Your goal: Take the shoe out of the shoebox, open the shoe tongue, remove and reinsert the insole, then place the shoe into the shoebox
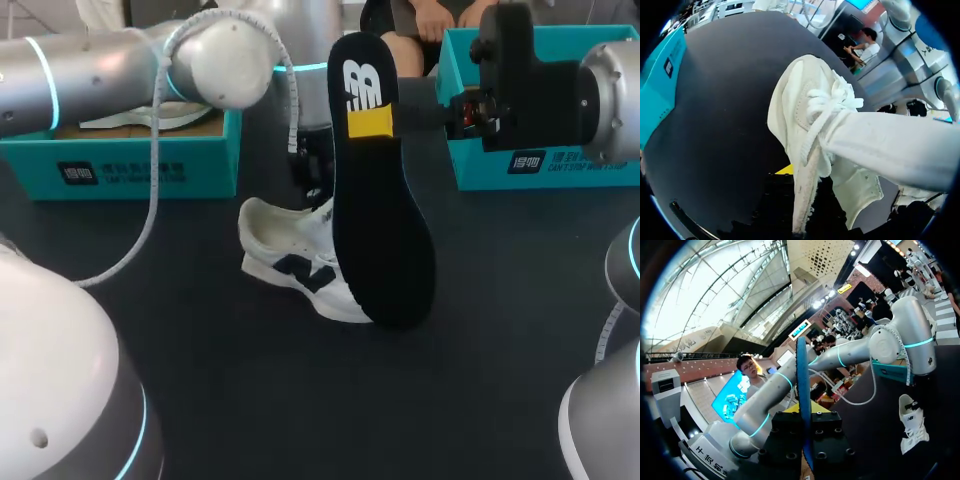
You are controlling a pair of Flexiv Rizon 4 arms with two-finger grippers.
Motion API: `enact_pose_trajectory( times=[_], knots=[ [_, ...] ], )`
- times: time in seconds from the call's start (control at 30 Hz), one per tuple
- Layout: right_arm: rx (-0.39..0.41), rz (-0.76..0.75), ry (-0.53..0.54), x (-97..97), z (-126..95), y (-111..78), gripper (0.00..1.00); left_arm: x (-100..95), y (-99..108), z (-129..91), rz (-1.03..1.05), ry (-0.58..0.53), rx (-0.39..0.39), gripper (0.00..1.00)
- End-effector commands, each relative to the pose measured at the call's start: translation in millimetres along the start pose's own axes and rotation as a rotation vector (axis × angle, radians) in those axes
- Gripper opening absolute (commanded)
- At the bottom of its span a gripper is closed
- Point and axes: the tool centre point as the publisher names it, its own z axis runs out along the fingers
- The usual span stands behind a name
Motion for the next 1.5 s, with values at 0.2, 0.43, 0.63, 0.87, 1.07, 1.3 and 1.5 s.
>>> enact_pose_trajectory(
  times=[0.2,0.43,0.63,0.87,1.07,1.3,1.5],
  knots=[
    [0.000,0.001,0.000,-0.7,3.2,1.1,0.00,-5.3,-2.8,-3.5,0.461,0.279,-0.125,0.00],
    [0.000,0.001,0.000,-0.7,3.2,1.1,0.00,-5.0,-3.8,-0.8,0.481,0.265,-0.155,0.00],
    [0.000,0.001,0.000,-0.7,3.2,1.1,0.00,-9.1,-16.6,6.5,0.616,0.172,-0.306,0.00],
    [0.000,0.001,0.000,-0.7,3.2,1.1,0.00,-16.5,-29.2,13.8,0.647,0.061,-0.409,0.00],
    [0.000,0.001,0.000,-0.7,3.2,1.1,0.00,-14.7,-37.0,23.3,0.692,0.042,-0.431,0.00],
    [0.000,0.001,0.000,-0.7,3.2,1.1,0.00,-4.8,-39.2,39.6,0.762,0.059,-0.486,0.00],
    [0.000,0.001,0.000,-0.7,3.2,1.1,0.00,-1.9,-36.9,52.7,0.773,0.097,-0.473,0.00]
  ],
)
